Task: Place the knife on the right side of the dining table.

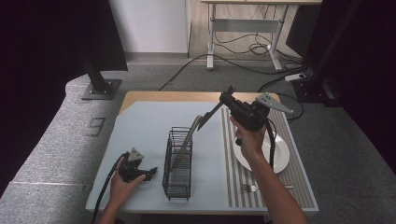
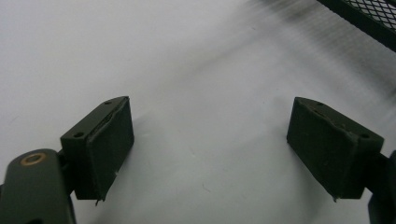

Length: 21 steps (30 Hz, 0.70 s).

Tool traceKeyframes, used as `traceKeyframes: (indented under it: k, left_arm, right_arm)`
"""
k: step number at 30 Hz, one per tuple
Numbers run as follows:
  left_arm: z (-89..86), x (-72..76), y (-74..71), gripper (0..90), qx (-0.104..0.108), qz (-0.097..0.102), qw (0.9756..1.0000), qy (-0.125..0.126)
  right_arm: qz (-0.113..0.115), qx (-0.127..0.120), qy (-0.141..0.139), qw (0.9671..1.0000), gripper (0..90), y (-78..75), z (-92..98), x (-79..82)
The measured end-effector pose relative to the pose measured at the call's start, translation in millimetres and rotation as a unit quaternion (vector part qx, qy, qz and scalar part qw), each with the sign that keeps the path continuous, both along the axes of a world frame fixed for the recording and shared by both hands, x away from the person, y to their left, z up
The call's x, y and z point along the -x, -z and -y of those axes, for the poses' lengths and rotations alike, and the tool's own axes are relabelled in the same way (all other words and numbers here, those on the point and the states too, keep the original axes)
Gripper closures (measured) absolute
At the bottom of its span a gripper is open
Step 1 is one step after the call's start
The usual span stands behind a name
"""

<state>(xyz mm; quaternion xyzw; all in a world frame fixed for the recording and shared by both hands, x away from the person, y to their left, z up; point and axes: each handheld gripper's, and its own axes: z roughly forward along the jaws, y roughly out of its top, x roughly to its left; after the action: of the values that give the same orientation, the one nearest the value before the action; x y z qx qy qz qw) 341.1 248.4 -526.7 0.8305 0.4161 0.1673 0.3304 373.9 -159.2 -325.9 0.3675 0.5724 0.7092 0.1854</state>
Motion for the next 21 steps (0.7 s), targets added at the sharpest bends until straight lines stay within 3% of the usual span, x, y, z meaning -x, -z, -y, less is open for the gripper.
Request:
traceKeyframes:
  k: [11,21]
  left_arm:
    - [0.0,0.1,0.0,14.1,0.000,0.000,1.0000,0.000]
    - [0.0,0.0,0.0,14.1,0.000,0.000,1.0000,0.000]
  right_arm:
    - [-0.023,0.046,0.041,0.9978,83.6,28.5,9.4,-13.1]
    - [-0.062,0.072,0.077,0.9925,83.5,54.7,11.1,-38.0]
